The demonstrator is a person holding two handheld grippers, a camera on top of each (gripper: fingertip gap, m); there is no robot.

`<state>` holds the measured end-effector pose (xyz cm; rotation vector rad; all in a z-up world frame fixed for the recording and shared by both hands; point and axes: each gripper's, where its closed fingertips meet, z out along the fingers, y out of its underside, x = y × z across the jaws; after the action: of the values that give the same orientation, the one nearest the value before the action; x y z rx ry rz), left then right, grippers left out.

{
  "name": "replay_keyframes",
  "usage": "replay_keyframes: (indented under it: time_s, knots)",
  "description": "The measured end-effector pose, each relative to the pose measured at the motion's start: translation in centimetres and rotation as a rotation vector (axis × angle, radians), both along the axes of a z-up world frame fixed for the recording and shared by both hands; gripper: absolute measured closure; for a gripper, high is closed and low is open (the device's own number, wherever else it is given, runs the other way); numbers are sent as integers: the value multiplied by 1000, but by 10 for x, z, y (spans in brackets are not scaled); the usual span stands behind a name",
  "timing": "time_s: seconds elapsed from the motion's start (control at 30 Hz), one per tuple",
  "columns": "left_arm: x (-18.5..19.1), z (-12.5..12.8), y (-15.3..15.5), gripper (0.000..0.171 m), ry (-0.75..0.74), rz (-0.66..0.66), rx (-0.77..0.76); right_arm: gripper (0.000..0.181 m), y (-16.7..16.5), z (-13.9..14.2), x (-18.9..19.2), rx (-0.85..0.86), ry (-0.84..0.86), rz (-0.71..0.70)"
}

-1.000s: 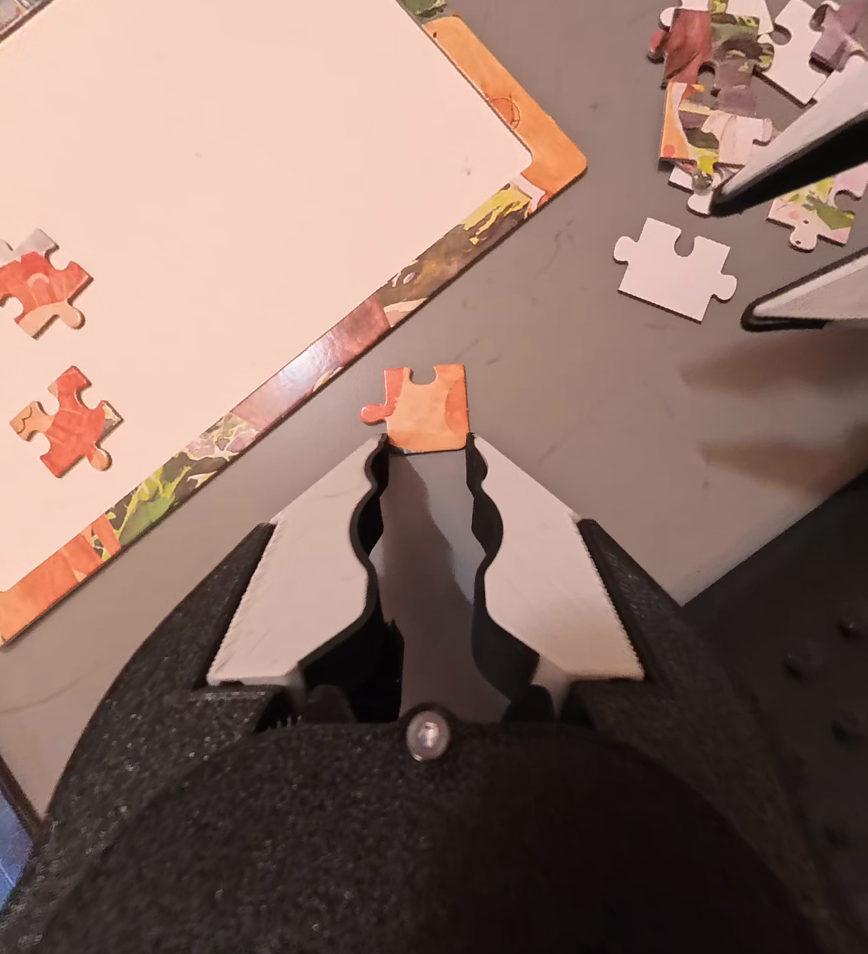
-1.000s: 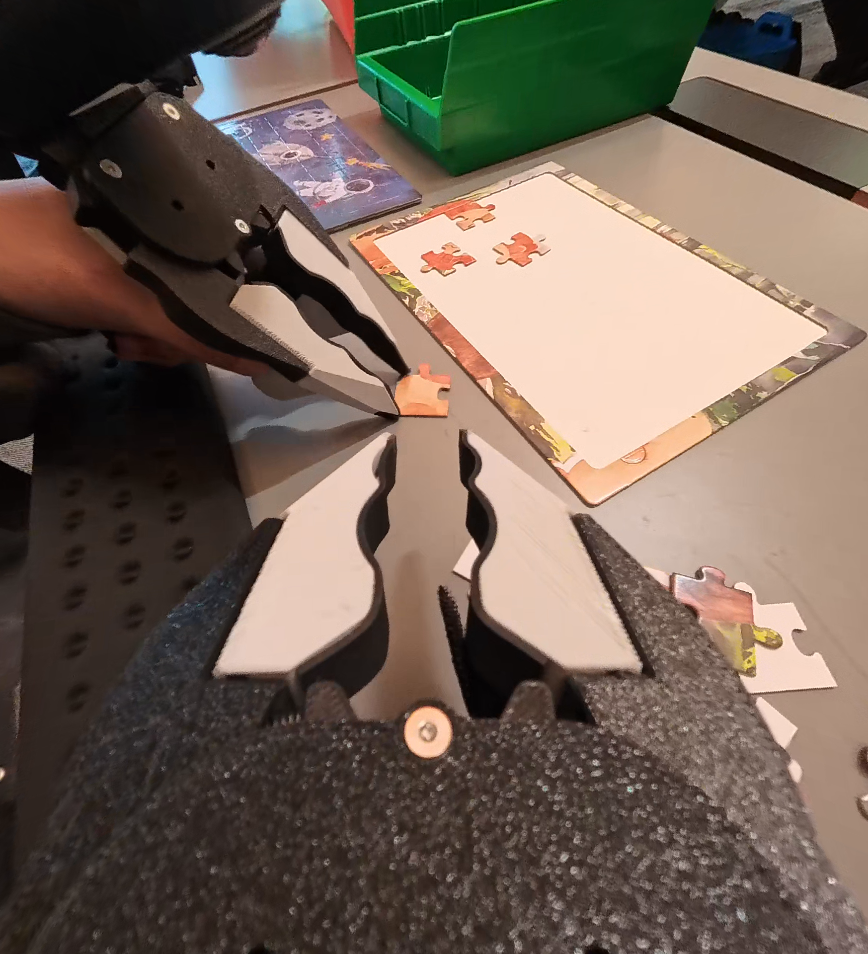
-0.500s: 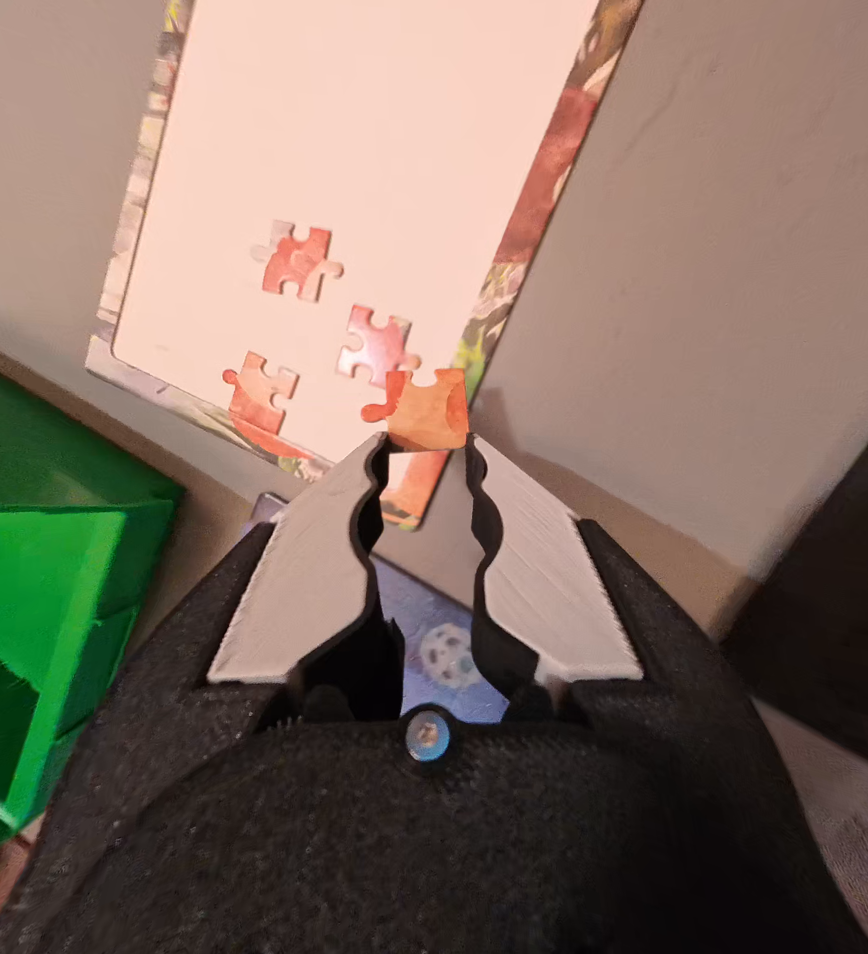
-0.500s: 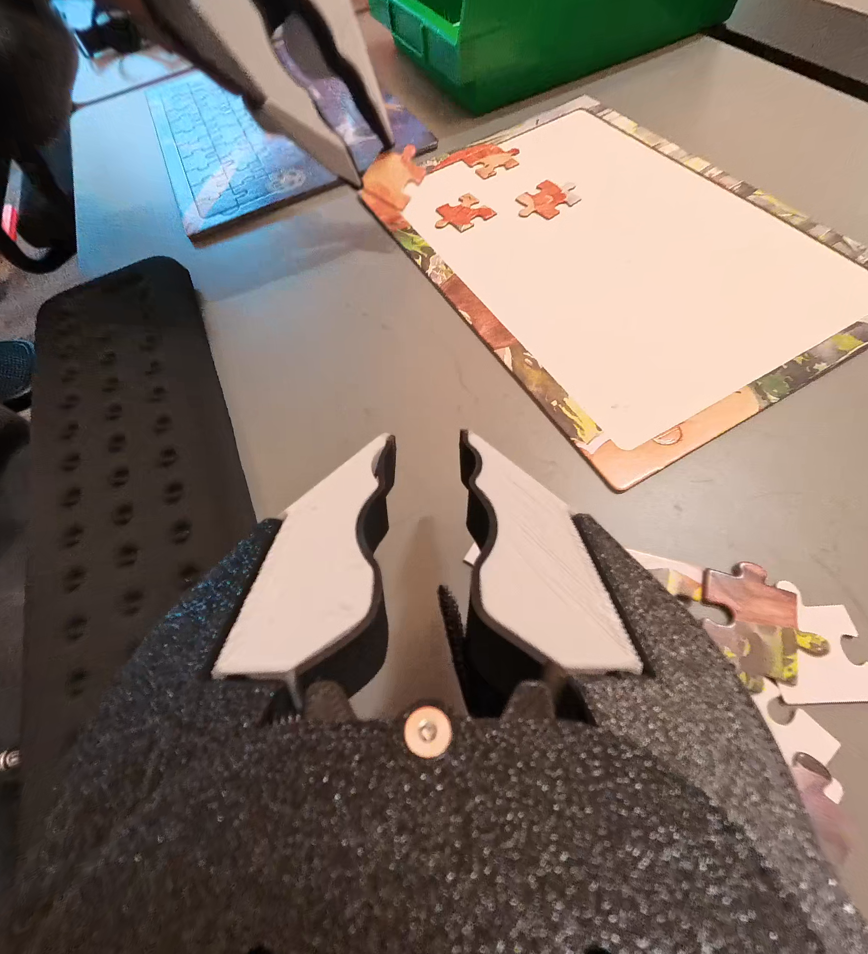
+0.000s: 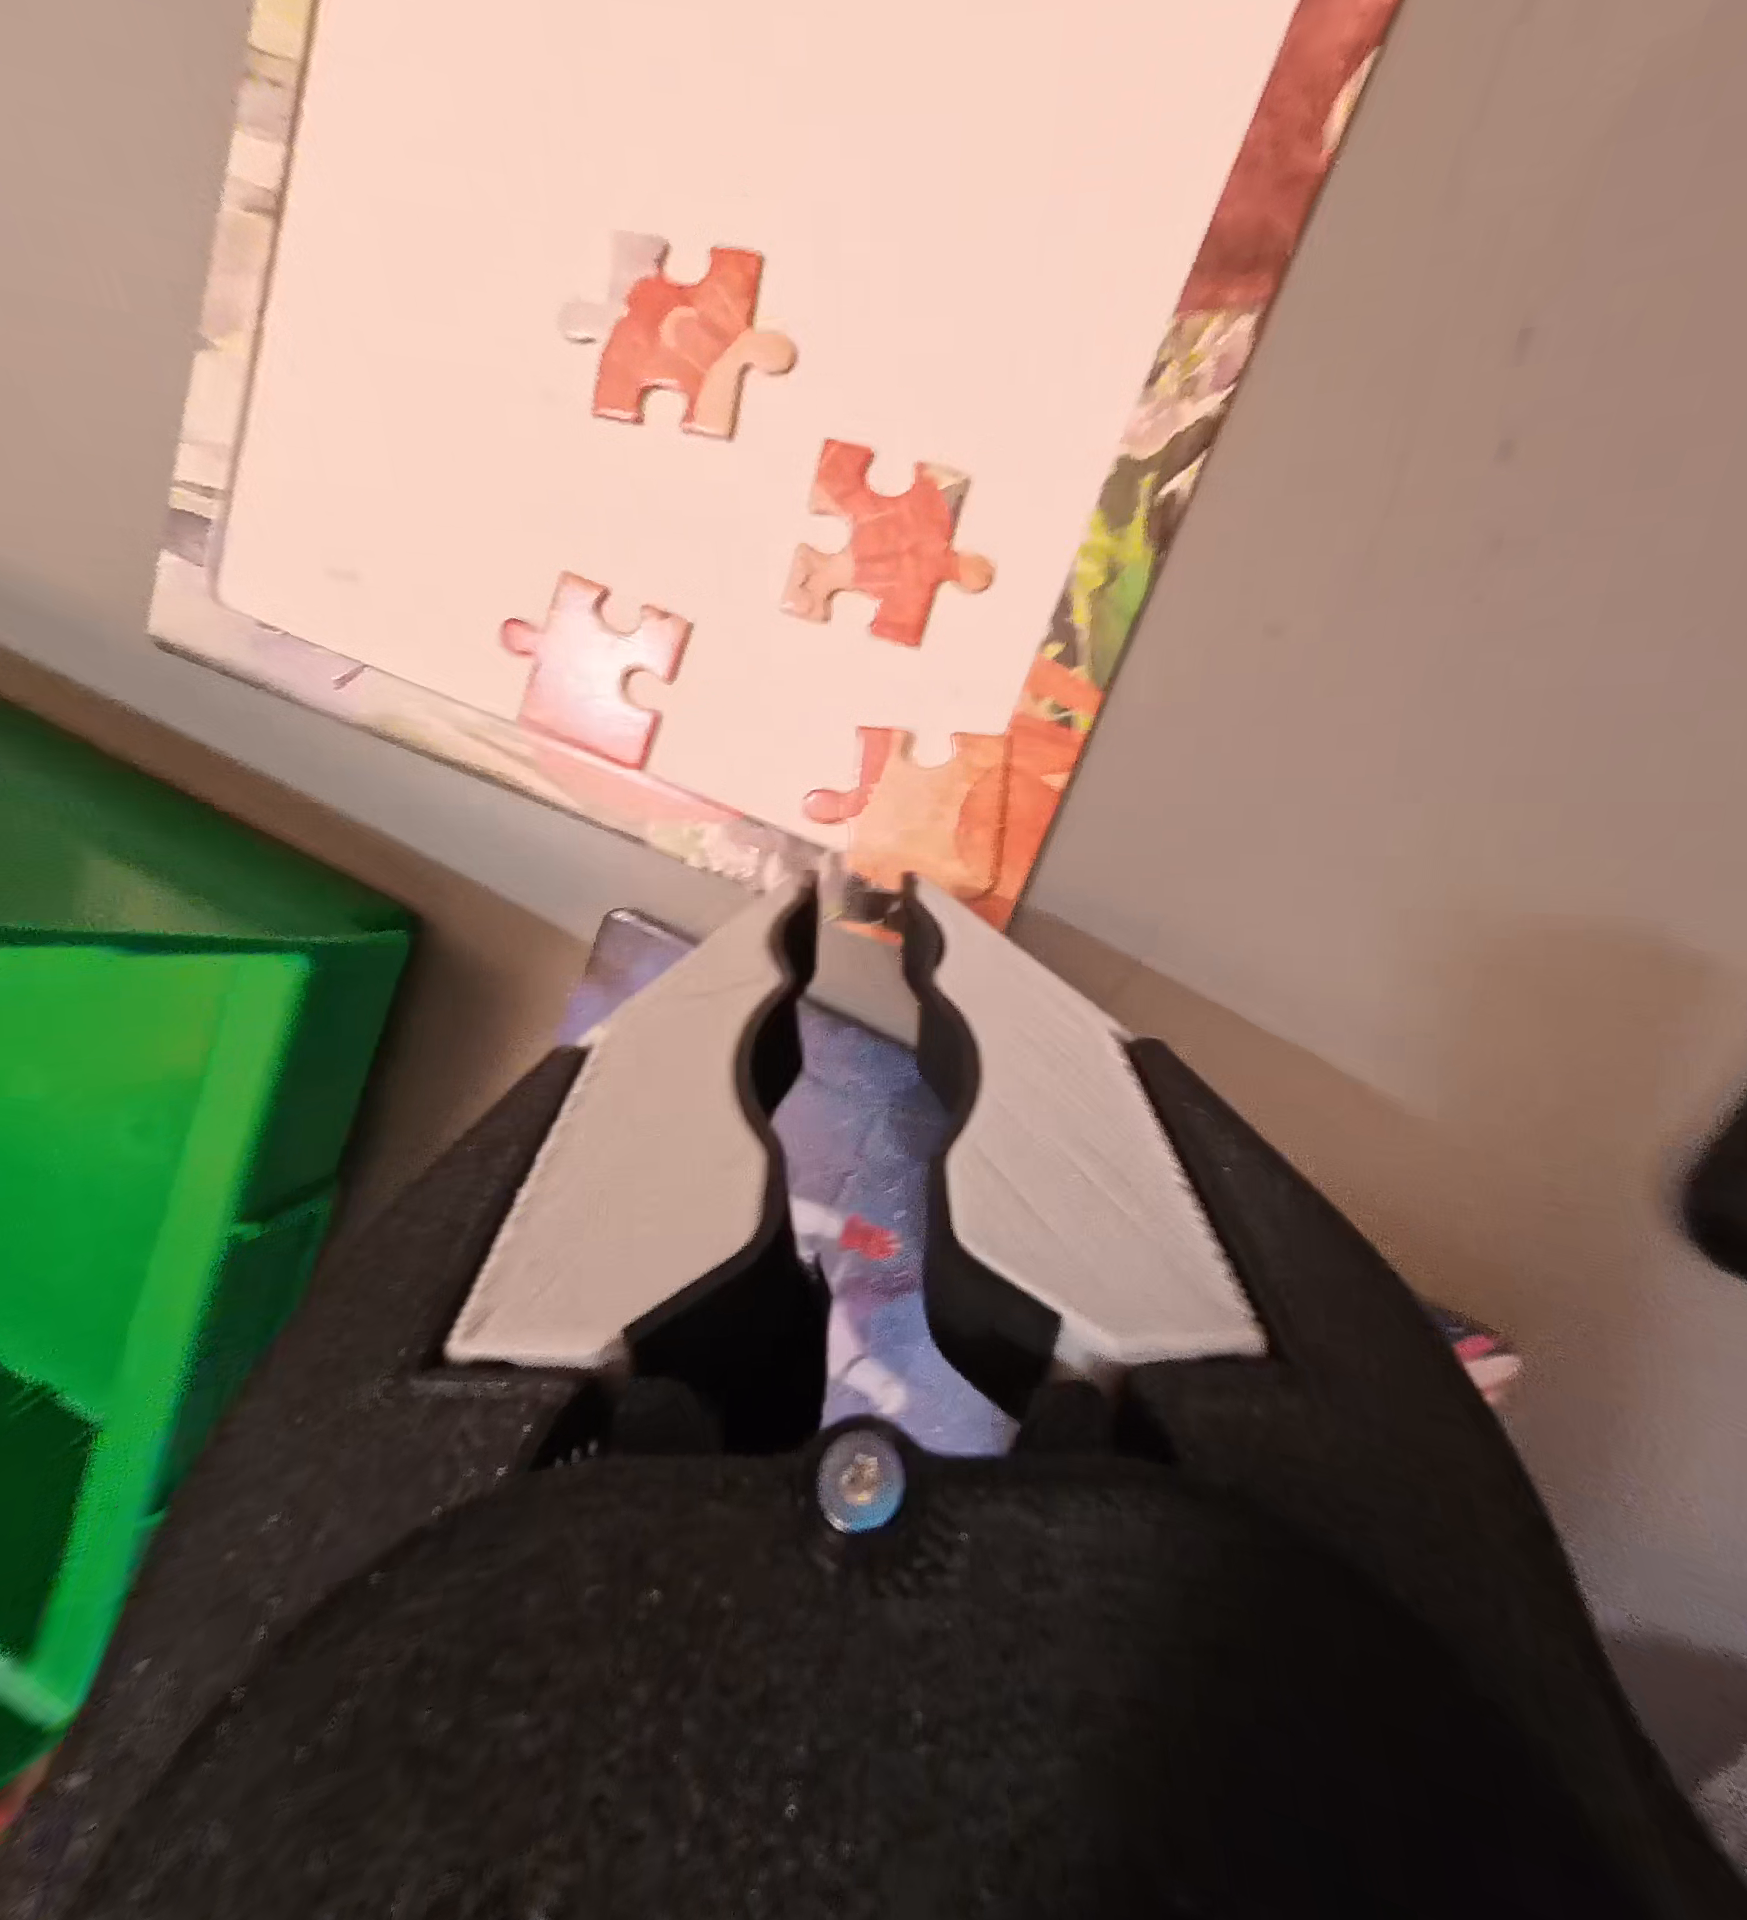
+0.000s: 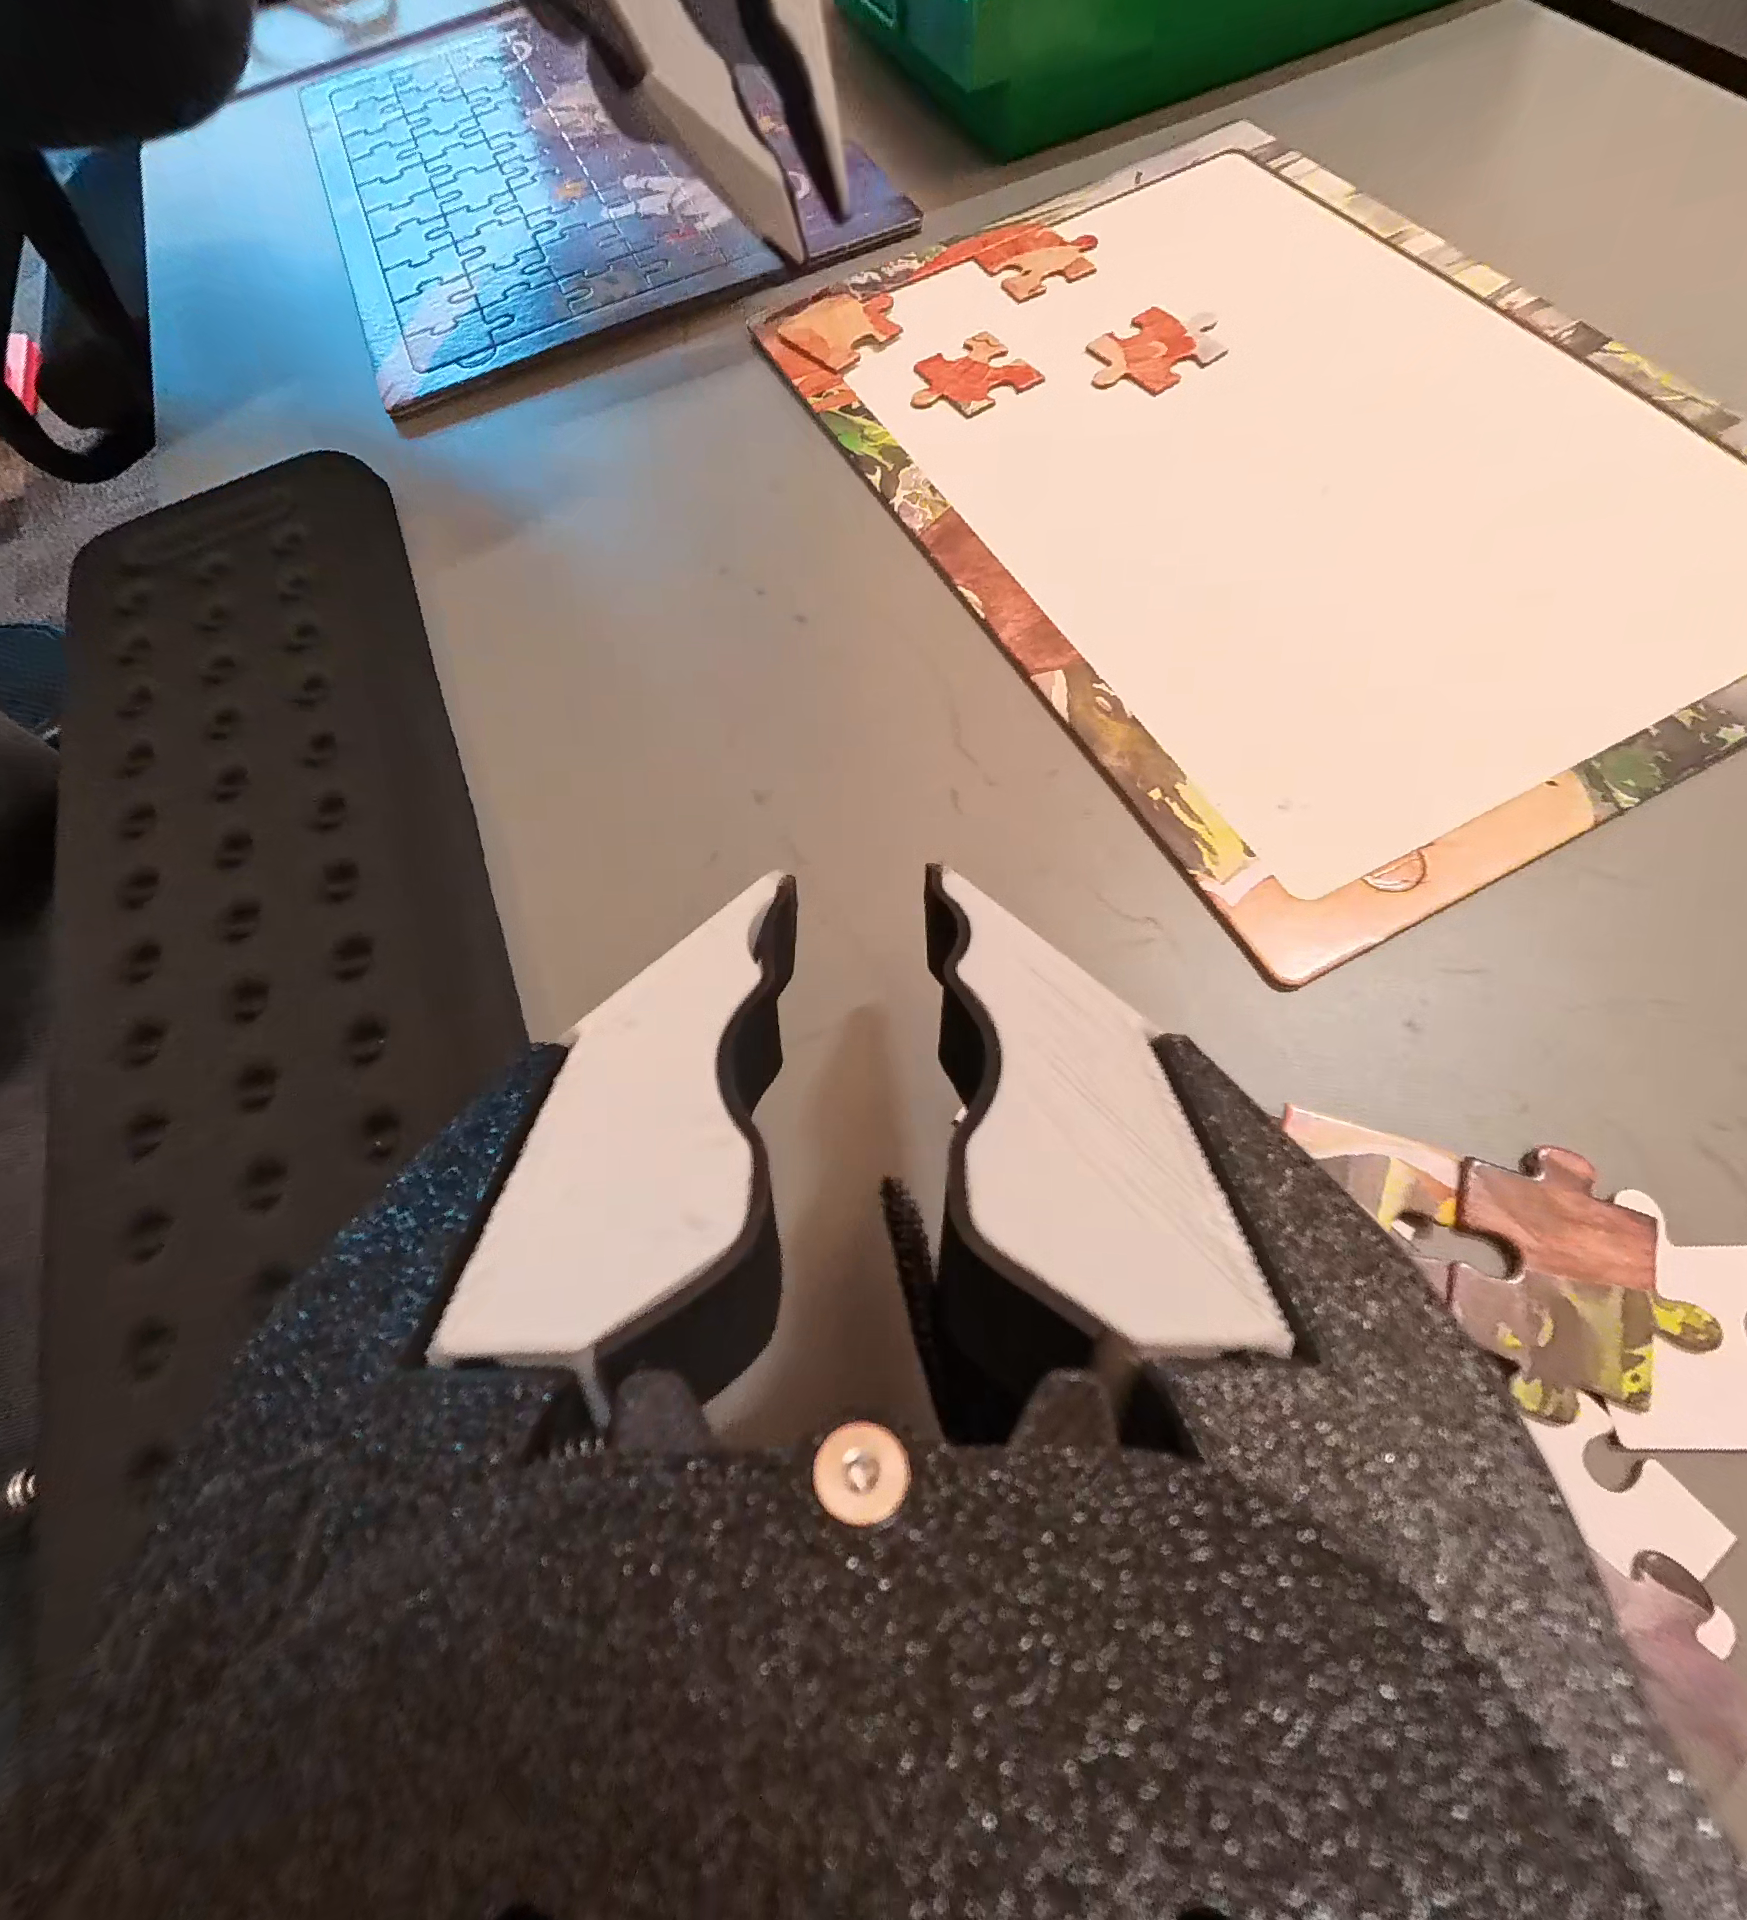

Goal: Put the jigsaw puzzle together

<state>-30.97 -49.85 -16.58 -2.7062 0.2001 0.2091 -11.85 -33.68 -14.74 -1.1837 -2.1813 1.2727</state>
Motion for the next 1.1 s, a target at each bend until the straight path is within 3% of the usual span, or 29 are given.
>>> replay_keyframes:
  time_s: [0.1,0.27,0.8,1.1]
  knots:
    - [18,-3,4,171,-99,0,29,156,-1,-1,0,4,-6,5]
    - [14,-14,4,171,-64,2,-19,156,0,0,0,1,-1,2]
    - [-10,-12,15,168,-4,2,-38,156,-2,-5,2,19,-15,14]
    - [-6,-17,18,171,1,-79,-72,156,-3,-7,2,31,-20,22]
